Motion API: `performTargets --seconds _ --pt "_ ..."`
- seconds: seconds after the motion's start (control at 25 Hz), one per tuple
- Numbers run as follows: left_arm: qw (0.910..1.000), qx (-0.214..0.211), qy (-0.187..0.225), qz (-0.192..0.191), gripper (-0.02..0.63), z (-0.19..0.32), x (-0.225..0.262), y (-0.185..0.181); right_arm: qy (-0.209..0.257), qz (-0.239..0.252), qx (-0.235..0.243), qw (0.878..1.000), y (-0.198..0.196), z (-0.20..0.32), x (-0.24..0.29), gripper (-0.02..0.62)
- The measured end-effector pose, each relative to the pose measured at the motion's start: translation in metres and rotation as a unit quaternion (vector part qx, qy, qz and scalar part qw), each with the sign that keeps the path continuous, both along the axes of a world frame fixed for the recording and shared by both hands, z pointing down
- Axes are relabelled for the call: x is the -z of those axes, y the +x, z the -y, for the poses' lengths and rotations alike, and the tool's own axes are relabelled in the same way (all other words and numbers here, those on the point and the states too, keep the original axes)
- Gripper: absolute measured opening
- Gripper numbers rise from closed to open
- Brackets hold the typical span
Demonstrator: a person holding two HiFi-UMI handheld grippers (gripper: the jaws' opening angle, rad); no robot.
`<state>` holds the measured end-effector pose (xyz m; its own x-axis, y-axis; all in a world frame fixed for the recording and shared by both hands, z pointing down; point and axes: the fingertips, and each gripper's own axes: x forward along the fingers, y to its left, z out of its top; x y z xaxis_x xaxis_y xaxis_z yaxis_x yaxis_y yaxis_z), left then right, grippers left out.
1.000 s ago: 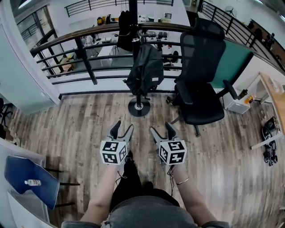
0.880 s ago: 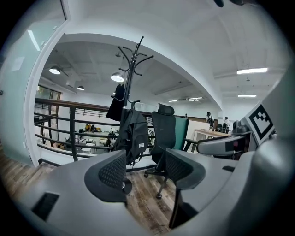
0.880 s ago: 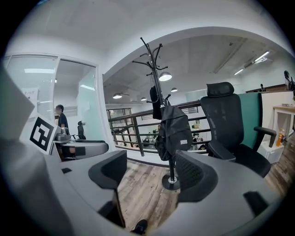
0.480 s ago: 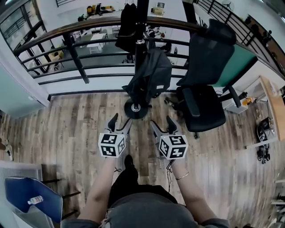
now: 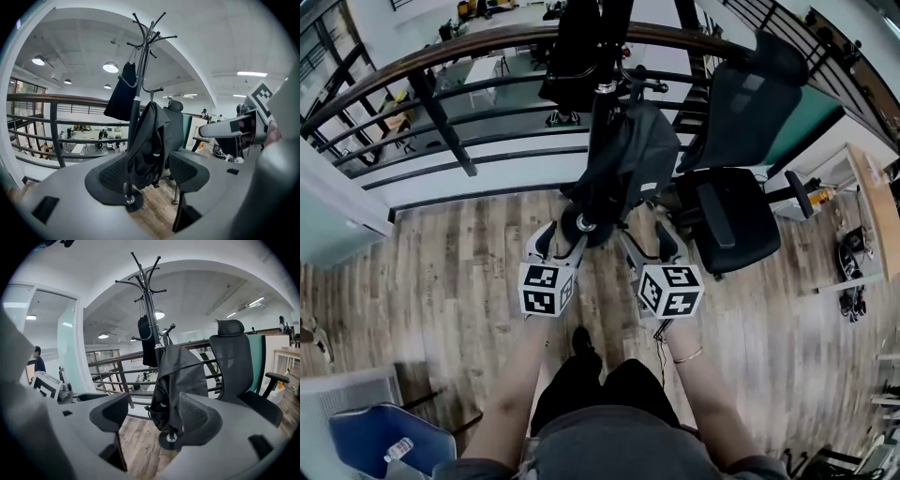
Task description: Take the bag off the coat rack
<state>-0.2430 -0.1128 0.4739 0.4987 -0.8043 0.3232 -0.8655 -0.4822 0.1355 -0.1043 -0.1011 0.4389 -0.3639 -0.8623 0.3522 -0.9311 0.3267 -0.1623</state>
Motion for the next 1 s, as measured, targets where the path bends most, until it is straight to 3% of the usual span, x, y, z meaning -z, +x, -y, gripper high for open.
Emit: performTargets --seconds 1.0 --pt "0.9966 -0.049 -0.038 0.054 0.283 0.119 -0.072 0.03 -0.034 -0.062 0.008 0.997 -0.013 0.12 -0.046 0.359"
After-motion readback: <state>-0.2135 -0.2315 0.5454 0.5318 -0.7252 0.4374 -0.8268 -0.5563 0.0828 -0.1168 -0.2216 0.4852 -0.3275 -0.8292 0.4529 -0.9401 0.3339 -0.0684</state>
